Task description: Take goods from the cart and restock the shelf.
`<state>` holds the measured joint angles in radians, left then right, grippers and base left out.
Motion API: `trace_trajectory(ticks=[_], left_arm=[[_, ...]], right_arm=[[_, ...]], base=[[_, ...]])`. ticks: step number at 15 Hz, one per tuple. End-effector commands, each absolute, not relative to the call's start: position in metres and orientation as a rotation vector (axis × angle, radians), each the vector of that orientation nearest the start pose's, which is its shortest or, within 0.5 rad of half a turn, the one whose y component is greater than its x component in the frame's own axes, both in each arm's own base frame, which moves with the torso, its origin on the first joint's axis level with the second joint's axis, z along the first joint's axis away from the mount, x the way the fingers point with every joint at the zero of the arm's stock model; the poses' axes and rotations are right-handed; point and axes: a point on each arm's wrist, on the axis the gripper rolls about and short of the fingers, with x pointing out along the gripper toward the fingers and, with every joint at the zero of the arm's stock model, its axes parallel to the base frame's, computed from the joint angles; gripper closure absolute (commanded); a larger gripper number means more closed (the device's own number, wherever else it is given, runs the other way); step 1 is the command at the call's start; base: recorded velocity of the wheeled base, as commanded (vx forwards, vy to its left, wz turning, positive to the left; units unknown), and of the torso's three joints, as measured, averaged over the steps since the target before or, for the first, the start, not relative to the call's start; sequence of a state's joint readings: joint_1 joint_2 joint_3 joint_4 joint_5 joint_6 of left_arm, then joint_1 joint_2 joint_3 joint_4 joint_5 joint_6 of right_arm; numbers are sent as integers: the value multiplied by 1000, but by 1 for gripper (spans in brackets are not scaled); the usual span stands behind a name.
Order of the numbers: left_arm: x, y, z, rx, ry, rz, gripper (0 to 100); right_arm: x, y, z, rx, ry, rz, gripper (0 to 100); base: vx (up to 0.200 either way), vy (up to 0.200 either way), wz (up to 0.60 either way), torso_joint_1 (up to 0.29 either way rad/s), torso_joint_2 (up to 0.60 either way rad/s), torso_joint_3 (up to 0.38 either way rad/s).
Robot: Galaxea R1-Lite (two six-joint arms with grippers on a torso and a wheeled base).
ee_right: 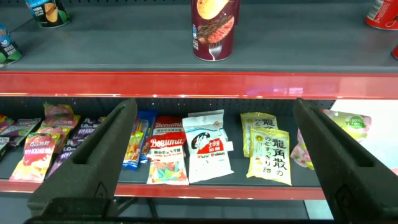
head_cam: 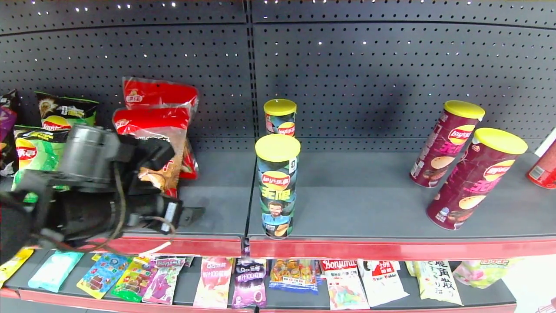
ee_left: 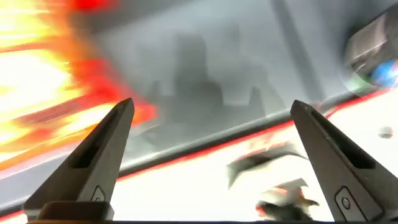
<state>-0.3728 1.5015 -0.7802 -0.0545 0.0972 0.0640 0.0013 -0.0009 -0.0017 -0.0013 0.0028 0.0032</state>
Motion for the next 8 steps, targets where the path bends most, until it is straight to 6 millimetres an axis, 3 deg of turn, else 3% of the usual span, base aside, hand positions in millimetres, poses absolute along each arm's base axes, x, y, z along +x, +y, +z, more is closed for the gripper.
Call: trace_trajectory(ticks=[1, 2, 3, 5, 6, 8], left_arm=[[135, -13, 200, 240, 469, -111, 0], [104, -2, 194, 191, 429, -64, 0], [88, 0, 186, 182, 409, -60, 0], [35, -1, 150, 185, 311, -59, 0], [25, -1, 141, 181, 285, -54, 0], [-5, -1, 104, 147, 190, -36, 0]], right_arm=[[-23, 0, 76, 3, -3, 5, 0], [-23, 0, 76, 3, -3, 3, 0], [-23, 0, 76, 3, -3, 5, 0], [-23, 0, 76, 3, -3, 5, 0], [-23, 0, 76, 3, -3, 5, 0], [-23, 0, 76, 3, -3, 5, 0]], base=[[0, 0, 0, 0, 0, 0], [0, 0, 0, 0, 0, 0], [0, 0, 0, 0, 0, 0], [0, 0, 0, 0, 0, 0], [0, 0, 0, 0, 0, 0], [0, 0, 0, 0, 0, 0]])
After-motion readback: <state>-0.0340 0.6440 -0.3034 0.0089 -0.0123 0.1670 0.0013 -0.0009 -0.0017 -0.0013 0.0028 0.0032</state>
